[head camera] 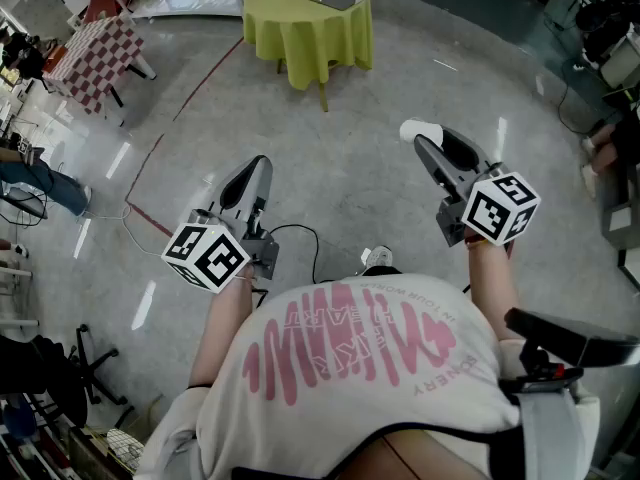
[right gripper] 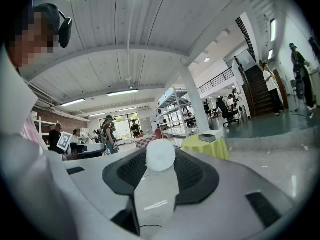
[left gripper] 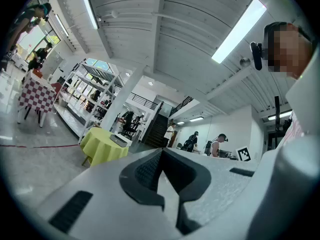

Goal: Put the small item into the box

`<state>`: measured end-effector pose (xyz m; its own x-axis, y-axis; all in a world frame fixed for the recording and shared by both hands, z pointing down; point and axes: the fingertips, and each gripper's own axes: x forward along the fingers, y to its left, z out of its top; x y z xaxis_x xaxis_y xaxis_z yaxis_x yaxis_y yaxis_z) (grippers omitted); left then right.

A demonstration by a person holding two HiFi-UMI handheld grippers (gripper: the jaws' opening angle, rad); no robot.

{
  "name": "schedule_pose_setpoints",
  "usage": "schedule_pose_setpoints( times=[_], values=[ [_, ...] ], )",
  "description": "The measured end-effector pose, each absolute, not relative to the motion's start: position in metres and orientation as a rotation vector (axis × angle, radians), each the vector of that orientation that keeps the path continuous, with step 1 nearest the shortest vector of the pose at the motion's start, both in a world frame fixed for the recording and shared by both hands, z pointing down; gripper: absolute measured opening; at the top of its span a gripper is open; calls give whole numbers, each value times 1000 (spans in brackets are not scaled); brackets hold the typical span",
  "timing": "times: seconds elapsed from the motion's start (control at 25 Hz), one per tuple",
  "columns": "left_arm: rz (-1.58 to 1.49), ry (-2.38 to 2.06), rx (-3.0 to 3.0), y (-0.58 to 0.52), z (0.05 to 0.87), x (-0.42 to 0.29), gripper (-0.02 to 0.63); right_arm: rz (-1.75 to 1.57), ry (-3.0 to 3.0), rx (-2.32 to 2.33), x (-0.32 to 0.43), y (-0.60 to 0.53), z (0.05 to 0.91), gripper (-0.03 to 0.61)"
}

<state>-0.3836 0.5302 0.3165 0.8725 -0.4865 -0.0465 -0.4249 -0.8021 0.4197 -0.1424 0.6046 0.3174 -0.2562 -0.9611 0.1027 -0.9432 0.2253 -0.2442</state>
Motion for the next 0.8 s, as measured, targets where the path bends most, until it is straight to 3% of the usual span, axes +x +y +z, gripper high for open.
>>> schedule_pose_setpoints(
  times=[0.8],
  values=[
    [-224, -693, 2616, 490, 330, -353, 8, -494, 2359, -1895, -101, 563, 337, 172]
  ],
)
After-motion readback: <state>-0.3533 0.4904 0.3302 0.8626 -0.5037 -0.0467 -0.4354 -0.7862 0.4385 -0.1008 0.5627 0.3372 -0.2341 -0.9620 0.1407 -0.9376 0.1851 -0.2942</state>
